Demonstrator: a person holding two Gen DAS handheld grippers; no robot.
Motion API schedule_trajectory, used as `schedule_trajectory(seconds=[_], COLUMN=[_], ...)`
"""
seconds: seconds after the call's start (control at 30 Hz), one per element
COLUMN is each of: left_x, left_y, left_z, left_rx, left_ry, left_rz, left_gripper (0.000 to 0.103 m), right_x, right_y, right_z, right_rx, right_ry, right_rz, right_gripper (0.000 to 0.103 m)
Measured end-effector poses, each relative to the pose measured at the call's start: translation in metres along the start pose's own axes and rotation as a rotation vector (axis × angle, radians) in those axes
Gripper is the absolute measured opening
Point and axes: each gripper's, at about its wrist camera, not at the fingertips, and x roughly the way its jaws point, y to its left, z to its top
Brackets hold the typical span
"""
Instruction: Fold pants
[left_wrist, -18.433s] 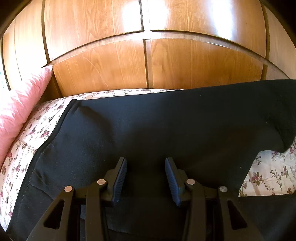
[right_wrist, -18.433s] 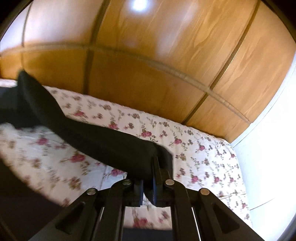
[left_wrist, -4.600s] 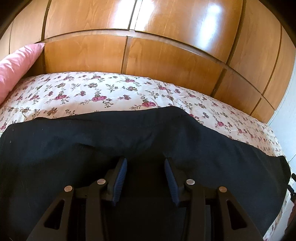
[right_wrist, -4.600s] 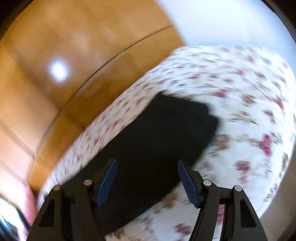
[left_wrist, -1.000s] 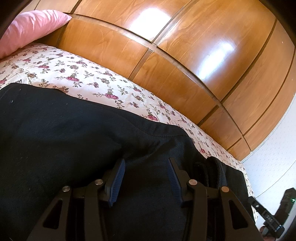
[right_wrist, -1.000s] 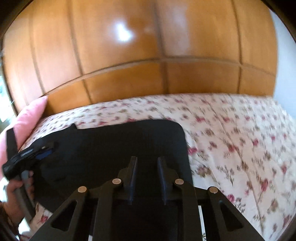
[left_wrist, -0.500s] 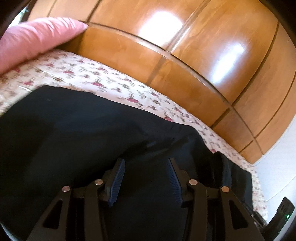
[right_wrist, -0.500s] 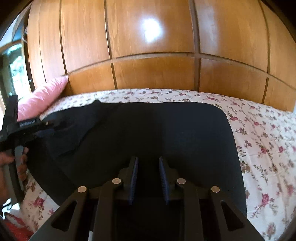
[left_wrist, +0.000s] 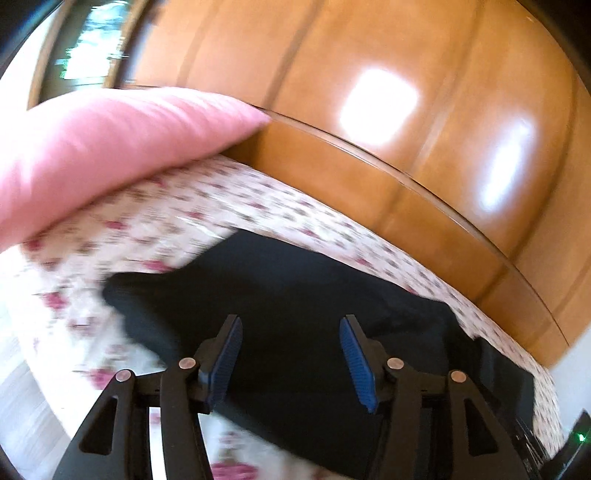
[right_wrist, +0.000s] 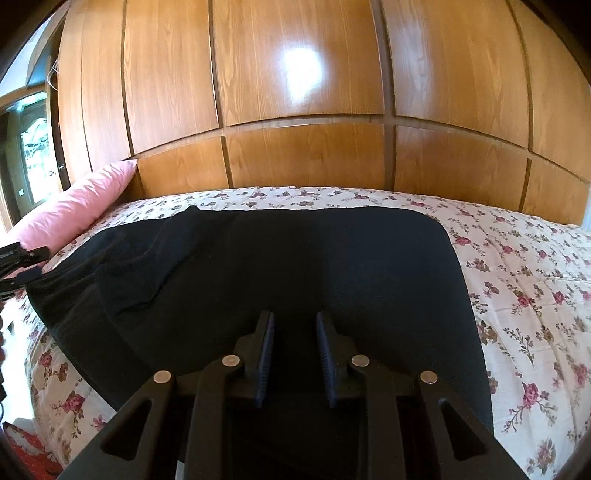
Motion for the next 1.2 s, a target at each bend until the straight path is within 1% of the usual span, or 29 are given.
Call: schedule_trajectory(seconds=[0.13, 0.23, 0.27, 0.33, 0.37, 0.43, 0.53, 0.67, 0.73, 0.8, 0.83, 0.9, 0.97, 1.0, 1.03, 1.07, 1.13, 1.2], left_x=[-0.016, -0.023, -0.022, -0.019, -0.014, -0.008, 0.001, 0.017, 0.029, 0.033, 0.035, 0.038, 0.042, 0.044, 0.045, 0.049, 0.049, 0.041], left_y=[0.03, 0.051, 0.055, 0.068, 0.076, 0.085, 0.089, 0.089, 0.093, 0.099, 0.102, 0.104, 0.103, 0.102, 0.101, 0.104, 0.104, 0.096], left_z=[0.006, 0.009, 0.008, 0.007, 0.005, 0.002, -0.002, -0.009, -0.014, -0.016, -0.014, -0.011, -0.008, -0.007, -0.006, -0.003, 0.001, 0.009], left_rx=[-0.073, -0.134, -0.151, -0.203, -0.229, -0.263, -0.286, -0.385, -0.452, -0.506, -0.518, -0.511, -0.488, -0.474, -0.456, -0.445, -0.438, -0.394], left_ry=[-0.051, -0.064, -0.057, -0.018, 0.014, 0.045, 0.09, 0.178, 0.22, 0.2, 0.186, 0.164, 0.149, 0.136, 0.129, 0.135, 0.138, 0.106], left_rz=[0.051, 0.093, 0.094, 0.109, 0.113, 0.105, 0.057, -0.128, -0.194, -0.236, -0.246, -0.252, -0.244, -0.238, -0.219, -0.205, -0.2, -0.205], left_gripper=[0.06, 0.062, 0.062, 0.062, 0.062, 0.062, 0.062, 0.062, 0.062, 0.062, 0.062, 0.062, 0.058, 0.051, 0.043, 0.028, 0.023, 0.018], right_x=[0.0, 0.0, 0.0, 0.0, 0.0, 0.0, 0.0, 0.0, 0.0, 0.0, 0.0, 0.0, 0.0, 0.0, 0.0, 0.0, 0.0, 0.0], right_y=[0.002, 0.003, 0.003, 0.003, 0.003, 0.003, 0.003, 0.003, 0.003, 0.003, 0.003, 0.003, 0.003, 0.003, 0.003, 0.003, 0.003, 0.003], right_z=[-0.001, -0.001, -0.001, -0.001, -0.001, -0.001, -0.001, -0.001, -0.001, -0.001, -0.001, -0.001, -0.001, -0.001, -0.001, -0.001, -0.001, -0.001], right_rx=[-0.005, -0.008, -0.007, -0.007, -0.008, -0.008, -0.008, -0.008, -0.008, -0.008, -0.008, -0.008, -0.009, -0.009, -0.008, -0.008, -0.008, -0.009], right_ry=[-0.005, -0.007, -0.007, -0.007, -0.007, -0.008, -0.009, -0.009, -0.009, -0.009, -0.009, -0.009, -0.009, -0.009, -0.009, -0.009, -0.009, -0.009], right_rz=[-0.012, -0.015, -0.015, -0.015, -0.015, -0.016, -0.017, -0.016, -0.016, -0.016, -0.016, -0.016, -0.017, -0.016, -0.016, -0.016, -0.016, -0.016], right_gripper=[0.025, 0.025, 0.025, 0.025, 0.025, 0.025, 0.025, 0.025, 0.025, 0.025, 0.025, 0.025, 0.025, 0.025, 0.025, 0.025, 0.025, 0.025])
